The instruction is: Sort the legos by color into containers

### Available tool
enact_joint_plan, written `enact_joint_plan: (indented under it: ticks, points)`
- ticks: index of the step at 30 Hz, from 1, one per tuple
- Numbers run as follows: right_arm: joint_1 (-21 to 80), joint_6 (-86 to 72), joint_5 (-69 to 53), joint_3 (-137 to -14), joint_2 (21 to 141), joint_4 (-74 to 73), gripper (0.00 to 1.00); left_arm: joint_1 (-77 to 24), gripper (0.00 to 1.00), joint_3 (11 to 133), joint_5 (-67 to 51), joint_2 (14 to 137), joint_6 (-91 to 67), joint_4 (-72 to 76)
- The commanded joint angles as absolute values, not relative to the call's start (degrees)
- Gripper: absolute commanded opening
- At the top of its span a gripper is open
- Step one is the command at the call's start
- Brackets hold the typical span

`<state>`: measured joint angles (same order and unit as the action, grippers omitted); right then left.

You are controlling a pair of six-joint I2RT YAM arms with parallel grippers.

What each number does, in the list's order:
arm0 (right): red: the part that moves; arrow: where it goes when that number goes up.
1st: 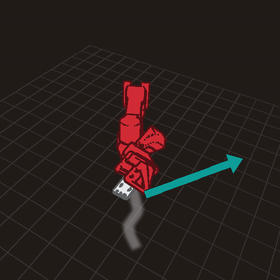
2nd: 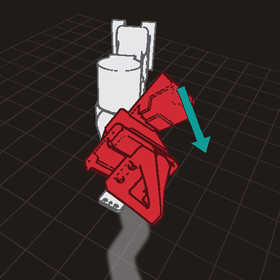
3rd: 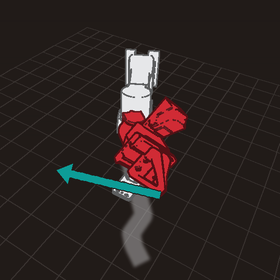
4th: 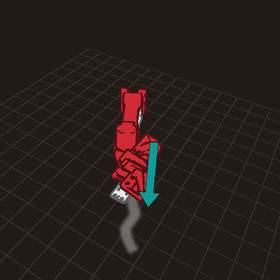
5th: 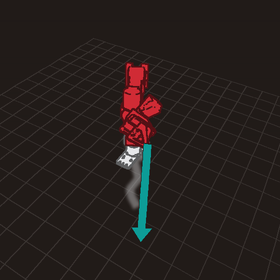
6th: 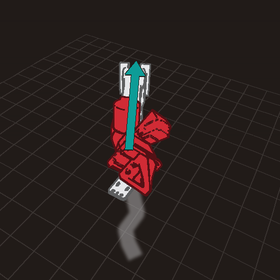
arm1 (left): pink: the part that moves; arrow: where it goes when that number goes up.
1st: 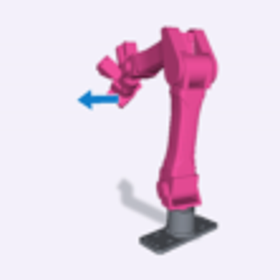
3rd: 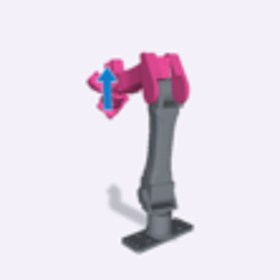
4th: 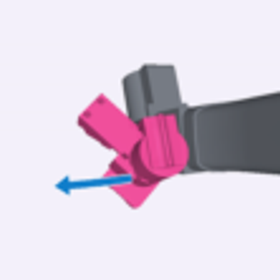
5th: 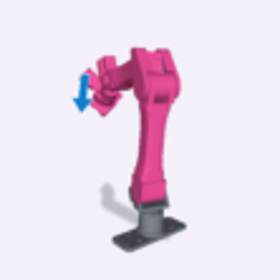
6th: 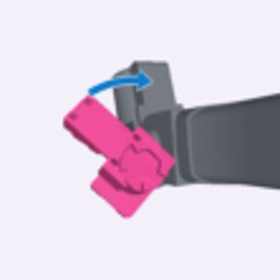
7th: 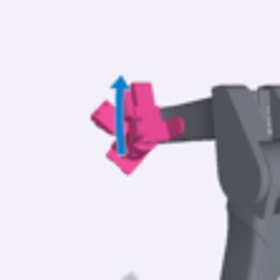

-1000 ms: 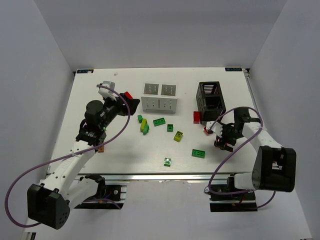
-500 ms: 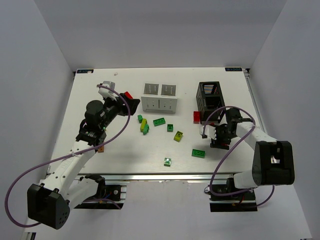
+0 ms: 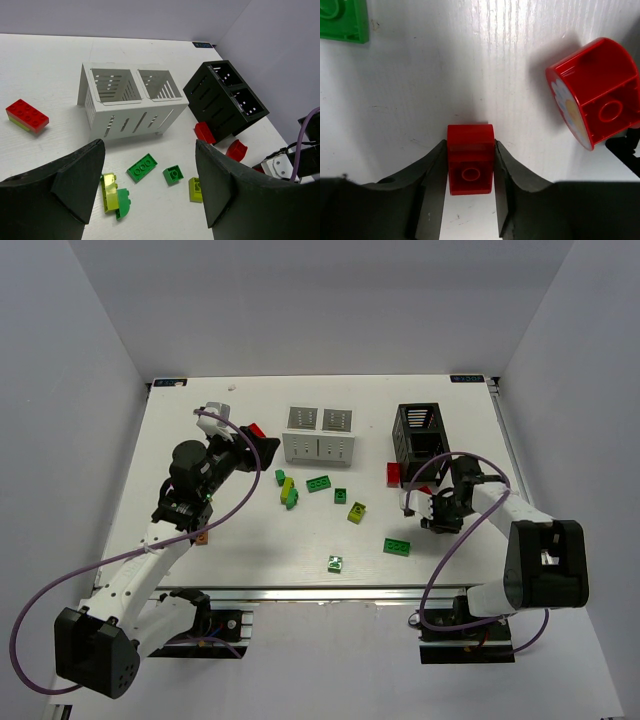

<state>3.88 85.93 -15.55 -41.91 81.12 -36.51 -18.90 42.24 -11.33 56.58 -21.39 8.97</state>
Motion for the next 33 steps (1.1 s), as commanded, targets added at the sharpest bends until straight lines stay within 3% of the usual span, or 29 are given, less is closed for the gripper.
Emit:
enact_joint_plan:
  ticks: [1, 3, 6, 12, 15, 17, 19, 22, 25, 33]
  points:
    - [3.96, 83.86, -17.22, -43.68, 80.42, -39.90, 0.24, -19.07, 0.82, 44.03, -11.25, 56.34, -20.65, 8.61]
    - [3.96, 81.92, -20.98, -46.04, 78.85, -41.82, 0.08, -19.07, 0.82, 44.03, -11.25, 56.51, -20.65, 8.53]
    - [4.22, 77.18, -29.84, -50.07, 75.69, -43.94, 0.00, -19.07, 0.82, 44.03, -11.34, 56.69, -20.74, 8.53]
    - [5.10, 61.80, -43.57, -64.05, 73.65, -53.15, 0.00, -19.07, 0.82, 43.95, -11.25, 56.95, -20.65, 8.44]
    - [5.19, 50.51, -44.73, -71.36, 72.69, -49.07, 0.00, -19.07, 0.82, 44.12, -11.42, 57.13, -20.66, 8.35]
    - [5.19, 36.14, -41.86, -69.63, 70.24, -34.56, 0.00, -19.07, 0.82, 44.03, -11.16, 56.87, -20.65, 8.35]
    - [5.27, 15.91, -32.66, -63.14, 67.50, -0.17, 0.00, -19.25, 0.82, 43.95, -11.25, 57.13, -20.65, 8.44]
    - [5.53, 0.50, -23.84, -65.11, 76.17, 17.71, 0.00, -19.42, 0.82, 44.30, -11.34, 56.87, -20.13, 7.82]
    - [6.33, -3.26, -11.99, -64.53, 82.96, 23.09, 0.00, -19.42, 0.83, 44.38, -10.81, 56.42, -19.69, 7.65]
    - [7.73, -2.81, -2.48, -65.03, 92.18, 27.69, 0.00, -19.42, 0.83, 44.38, -11.69, 56.87, -19.95, 7.82]
